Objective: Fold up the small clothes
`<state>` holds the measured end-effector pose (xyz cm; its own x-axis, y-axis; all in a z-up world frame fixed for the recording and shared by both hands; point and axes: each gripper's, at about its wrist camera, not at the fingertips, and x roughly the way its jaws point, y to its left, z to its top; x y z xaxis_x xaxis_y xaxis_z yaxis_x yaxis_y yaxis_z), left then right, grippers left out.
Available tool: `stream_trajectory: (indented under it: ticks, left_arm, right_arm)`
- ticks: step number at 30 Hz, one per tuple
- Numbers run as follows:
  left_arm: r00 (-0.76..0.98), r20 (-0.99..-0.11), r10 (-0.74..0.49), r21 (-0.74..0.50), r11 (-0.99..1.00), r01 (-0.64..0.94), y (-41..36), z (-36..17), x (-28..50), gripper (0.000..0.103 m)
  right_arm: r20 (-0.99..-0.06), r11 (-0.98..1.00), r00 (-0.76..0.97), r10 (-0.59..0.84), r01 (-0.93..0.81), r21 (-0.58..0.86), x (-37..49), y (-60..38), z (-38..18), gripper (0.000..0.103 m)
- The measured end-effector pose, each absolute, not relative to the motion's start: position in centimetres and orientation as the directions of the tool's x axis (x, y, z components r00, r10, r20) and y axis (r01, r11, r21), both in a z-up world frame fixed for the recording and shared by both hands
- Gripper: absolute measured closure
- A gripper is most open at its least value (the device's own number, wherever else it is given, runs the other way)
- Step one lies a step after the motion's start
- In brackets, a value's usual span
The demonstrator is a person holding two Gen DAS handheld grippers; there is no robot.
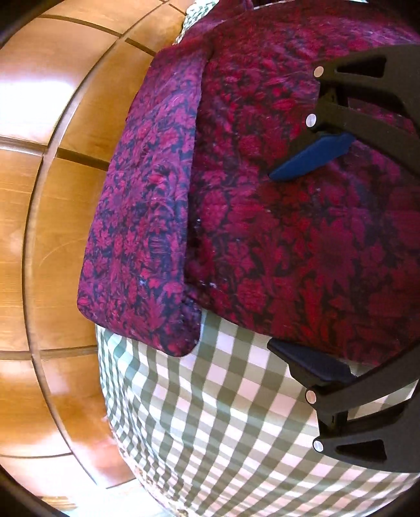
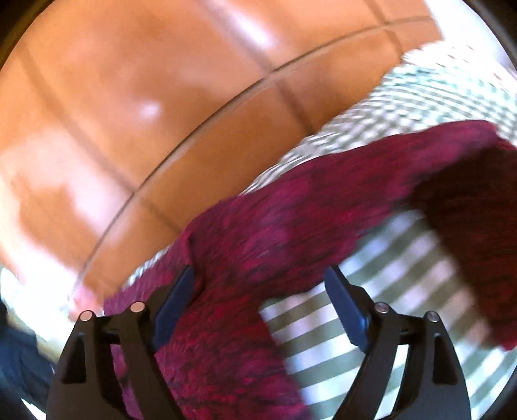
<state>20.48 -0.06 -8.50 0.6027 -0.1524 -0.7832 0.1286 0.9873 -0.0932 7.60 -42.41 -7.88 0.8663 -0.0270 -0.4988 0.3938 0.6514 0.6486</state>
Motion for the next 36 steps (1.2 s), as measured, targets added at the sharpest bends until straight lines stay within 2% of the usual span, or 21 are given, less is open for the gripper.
stream_trajectory:
  ticks: [6,9,10,11,12,13,14,16,17,21,22,24,25,27,28,29,32,34,36]
  left_arm:
    - [0.595,-0.787,-0.165,-0.11,0.986,0.128,0.2,-8.7,20.4,0.005]
    - [0.593,-0.789,-0.159,-0.102,0.986,0.129,0.1,-8.7,20.5,0.004]
    - [0.592,-0.79,-0.161,-0.104,0.986,0.129,0.2,-8.8,20.4,0.004]
    - [0.59,-0.791,-0.162,-0.106,0.986,0.129,0.2,-8.8,20.4,0.004]
    - [0.588,-0.792,-0.165,-0.109,0.986,0.129,0.2,-8.9,20.4,0.004]
    - [0.586,-0.793,-0.167,-0.112,0.985,0.129,0.2,-8.9,20.6,0.004]
    - [0.584,-0.794,-0.168,-0.114,0.985,0.128,0.1,-8.9,20.6,0.004]
    - [0.582,-0.795,-0.171,-0.118,0.985,0.128,0.1,-8.9,20.8,0.004]
    - [0.582,-0.795,-0.173,-0.121,0.984,0.128,0.2,-8.9,20.7,0.004]
    - [0.581,-0.795,-0.174,-0.124,0.984,0.126,0.2,-9.0,20.9,0.004]
    - [0.58,-0.795,-0.176,-0.126,0.984,0.125,0.2,-9.0,20.9,0.004]
    - [0.58,-0.795,-0.178,-0.129,0.984,0.125,0.2,-9.0,20.9,0.004]
    - [0.58,-0.795,-0.178,-0.129,0.984,0.125,0.3,-9.0,20.9,0.004]
    - [0.58,-0.795,-0.178,-0.129,0.984,0.125,0.3,-9.0,20.8,0.004]
    - [0.58,-0.795,-0.178,-0.129,0.984,0.124,0.2,-9.0,20.8,0.004]
    - [0.58,-0.795,-0.178,-0.129,0.984,0.124,0.2,-9.0,20.8,0.004]
    - [0.58,-0.794,-0.18,-0.133,0.983,0.123,0.3,-9.0,20.9,0.004]
    - [0.58,-0.794,-0.18,-0.134,0.984,0.121,0.2,-9.0,20.9,0.004]
    - [0.58,-0.795,-0.178,-0.132,0.984,0.122,0.3,-9.0,20.9,0.004]
  right_arm:
    - [-0.443,0.323,0.891,-0.098,0.449,0.833,4.5,-51.5,-8.9,0.011]
    - [-0.48,0.18,0.871,-0.102,0.491,0.852,3.7,-54.7,-10.3,0.019]
    - [-0.503,0.164,0.858,-0.104,0.513,0.842,3.8,-55.3,-10.5,0.03]
    - [-0.549,0.157,0.828,-0.11,0.56,0.813,4.0,-55.9,-10.6,0.047]
    - [-0.577,0.16,0.809,-0.113,0.588,0.793,4.2,-56.5,-10.6,0.055]
    - [-0.585,0.163,0.803,-0.116,0.597,0.786,4.0,-56.8,-10.5,0.072]
    - [-0.581,0.176,0.804,-0.124,0.594,0.785,4.3,-57.1,-10.0,0.079]
    - [-0.557,0.259,0.812,-0.176,0.584,0.77,4.3,-56.8,-8.2,0.087]
    - [-0.509,0.369,0.831,-0.224,0.555,0.745,4.6,-55.9,-6.1,0.088]
    - [-0.387,0.634,0.879,-0.278,0.471,0.614,6.0,-52.3,-2.4,0.088]
    - [-0.393,0.638,0.879,-0.271,0.47,0.61,6.2,-51.9,-2.7,0.088]
    - [-0.472,0.599,0.84,-0.267,0.529,0.601,6.8,-52.0,-4.4,0.084]
    - [-0.499,0.574,0.828,-0.257,0.546,0.61,7.1,-52.4,-5.2,0.08]
    - [-0.542,0.476,0.813,-0.213,0.571,0.669,6.7,-53.5,-7.7,0.063]
    - [-0.558,0.429,0.803,-0.209,0.588,0.686,6.2,-53.9,-8.7,0.05]
    - [-0.577,0.385,0.79,-0.208,0.609,0.694,5.9,-54.5,-9.6,0.043]
    - [-0.576,0.257,0.791,-0.208,0.612,0.748,3.7,-56.0,-11.3,0.036]
    - [-0.56,0.159,0.796,-0.228,0.598,0.786,2.0,-57.1,-12.3,0.038]
    - [-0.556,0.109,0.796,-0.242,0.591,0.799,0.8,-58.1,-12.6,0.053]
